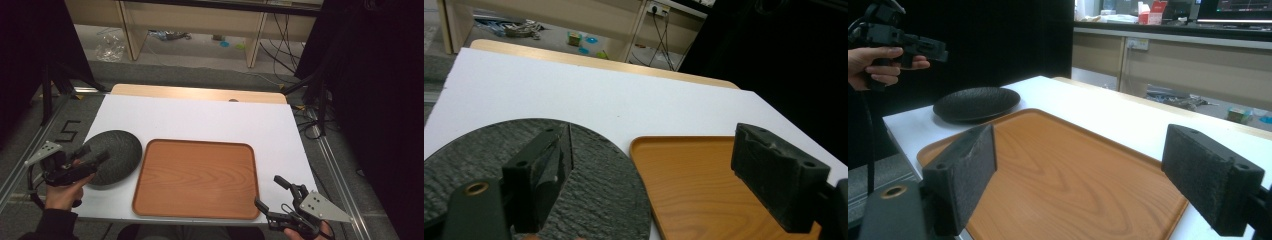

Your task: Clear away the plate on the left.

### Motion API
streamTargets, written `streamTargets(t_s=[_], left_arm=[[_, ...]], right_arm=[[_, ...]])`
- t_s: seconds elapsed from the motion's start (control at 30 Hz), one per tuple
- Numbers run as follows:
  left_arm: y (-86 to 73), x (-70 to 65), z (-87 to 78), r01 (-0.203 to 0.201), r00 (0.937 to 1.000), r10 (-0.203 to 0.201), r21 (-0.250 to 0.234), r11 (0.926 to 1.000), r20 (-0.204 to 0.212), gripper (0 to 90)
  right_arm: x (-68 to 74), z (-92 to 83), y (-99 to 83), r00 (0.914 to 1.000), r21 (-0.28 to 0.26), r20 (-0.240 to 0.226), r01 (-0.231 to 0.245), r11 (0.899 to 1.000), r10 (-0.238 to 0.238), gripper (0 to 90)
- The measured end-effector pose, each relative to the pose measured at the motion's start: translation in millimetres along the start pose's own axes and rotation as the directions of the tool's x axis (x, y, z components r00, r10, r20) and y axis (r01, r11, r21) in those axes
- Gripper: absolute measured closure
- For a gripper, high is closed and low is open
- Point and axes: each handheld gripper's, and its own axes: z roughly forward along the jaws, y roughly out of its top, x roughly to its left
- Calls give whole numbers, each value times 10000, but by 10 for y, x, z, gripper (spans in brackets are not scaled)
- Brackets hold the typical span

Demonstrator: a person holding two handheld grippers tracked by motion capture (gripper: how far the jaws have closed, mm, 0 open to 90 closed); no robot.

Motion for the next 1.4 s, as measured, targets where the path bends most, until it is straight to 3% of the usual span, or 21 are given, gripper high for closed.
streamTargets(t_s=[0.33, 0.47, 0.53, 0.57, 0.7, 0.8, 0.87, 0.93, 0.97, 1.1, 1.17, 1.27, 1.3, 1.33, 1.4], left_arm=[[5, 243, -18, 581, 9977, -563, 484, 9971, -369, 165], [-6, 389, -25, 986, 9940, -943, 806, 9919, -551, 164], [-21, 482, -35, 1597, 9871, -1584, 821, 9837, -218, 168], [-31, 525, -40, 1948, 9808, -1941, 816, 9774, -165, 168], [-73, 666, -38, 2278, 9729, -2212, 1157, 9668, -674, 169], [-88, 750, -60, 2370, 9693, -2262, 1195, 9641, -968, 171], [-103, 807, -73, 2685, 9612, -2584, 1131, 9566, -968, 171], [-109, 825, -75, 2751, 9591, -2637, 1202, 9539, -1025, 172], [-122, 850, -76, 2904, 9534, -2749, 1308, 9479, -1239, 172], [-150, 887, -59, 3113, 9474, -2973, 1255, 9420, -1190, 173], [-168, 894, -45, 3287, 9422, -3143, 1389, 9342, -1160, 176], [-174, 902, -36, 3368, 9376, -3156, 1551, 9287, -1458, 177], [-183, 900, -21, 3579, 9292, -3375, 1386, 9234, -1506, 177], [-190, 907, -23, 3609, 9265, -3351, 1525, 9200, -1713, 180], [-220, 925, -9, 3701, 9232, -3432, 1592, 9153, -1730, 182]], right_arm=[[2, 6, -1, 10000, -123, 39, 33, 9999, -33, 157], [2, 6, 0, 10000, -116, 26, 49, 9999, -49, 157], [2, 4, 0, 10000, -115, 57, 63, 9999, -62, 157], [2, 4, 0, 10000, -115, 57, 63, 9999, -62, 157], [7, 7, 1, 10000, -112, 33, 49, 9999, -49, 157], [8, 6, 3, 10000, -64, -60, 42, 10000, -43, 157], [9, 4, 3, 10000, -64, -68, 47, 10000, -47, 157], [9, 5, 3, 10000, -61, -69, 36, 10000, -37, 157], [10, 6, 2, 10000, -57, -84, 35, 10000, -36, 157], [10, 6, 2, 10000, -60, -85, 41, 10000, -41, 157], [11, 7, 2, 10000, -55, -90, 36, 10000, -36, 157], [12, 2, 5, 10000, 48, -66, 58, 10000, -57, 157], [12, 2, 4, 10000, 49, -68, 58, 10000, -57, 157], [11, 3, 3, 10000, 60, -59, 67, 10000, -66, 157], [12, 3, 4, 10000, 66, -65, 71, 10000, -71, 157]])
